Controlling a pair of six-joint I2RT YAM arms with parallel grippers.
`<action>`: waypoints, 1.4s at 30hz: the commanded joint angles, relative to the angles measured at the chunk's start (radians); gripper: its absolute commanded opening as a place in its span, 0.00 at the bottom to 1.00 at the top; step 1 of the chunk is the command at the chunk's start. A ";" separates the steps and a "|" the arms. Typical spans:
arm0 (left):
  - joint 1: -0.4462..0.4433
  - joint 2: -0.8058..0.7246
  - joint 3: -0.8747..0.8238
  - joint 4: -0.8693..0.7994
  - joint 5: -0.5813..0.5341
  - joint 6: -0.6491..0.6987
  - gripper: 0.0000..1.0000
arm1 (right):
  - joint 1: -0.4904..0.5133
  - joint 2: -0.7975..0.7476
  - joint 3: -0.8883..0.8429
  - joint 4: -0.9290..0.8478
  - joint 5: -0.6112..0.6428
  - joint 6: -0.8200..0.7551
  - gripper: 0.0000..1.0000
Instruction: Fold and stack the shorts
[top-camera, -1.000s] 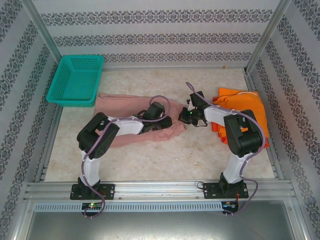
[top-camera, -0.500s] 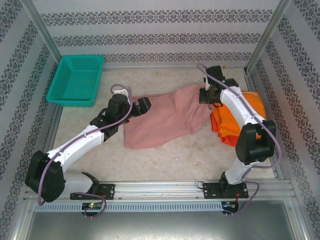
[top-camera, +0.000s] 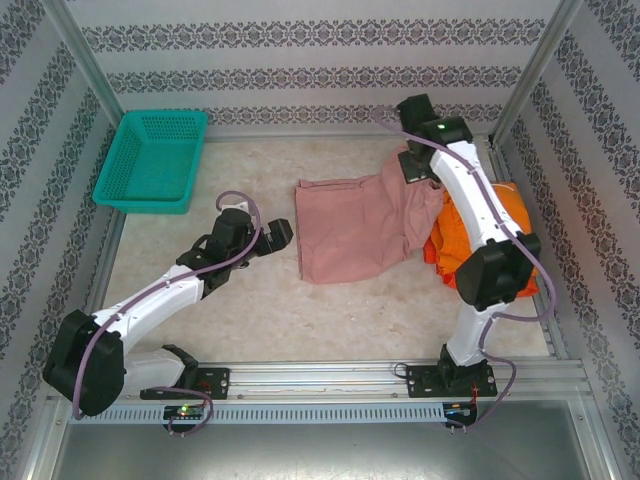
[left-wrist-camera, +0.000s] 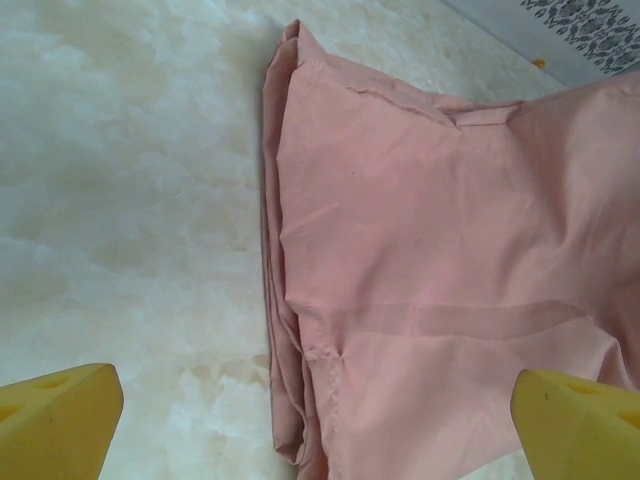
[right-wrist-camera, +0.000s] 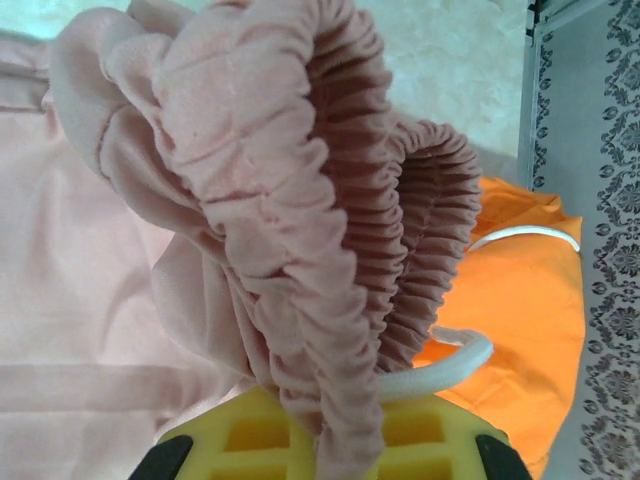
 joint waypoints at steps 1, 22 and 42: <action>0.010 -0.022 -0.024 0.016 -0.008 -0.022 1.00 | 0.065 0.074 0.093 -0.128 0.083 0.019 0.00; 0.033 -0.181 -0.140 0.044 -0.123 -0.093 1.00 | 0.428 0.360 0.354 0.035 -0.736 0.325 0.44; 0.113 0.090 0.043 0.151 0.172 -0.165 0.95 | 0.200 -0.048 -0.724 1.053 -1.029 0.799 0.75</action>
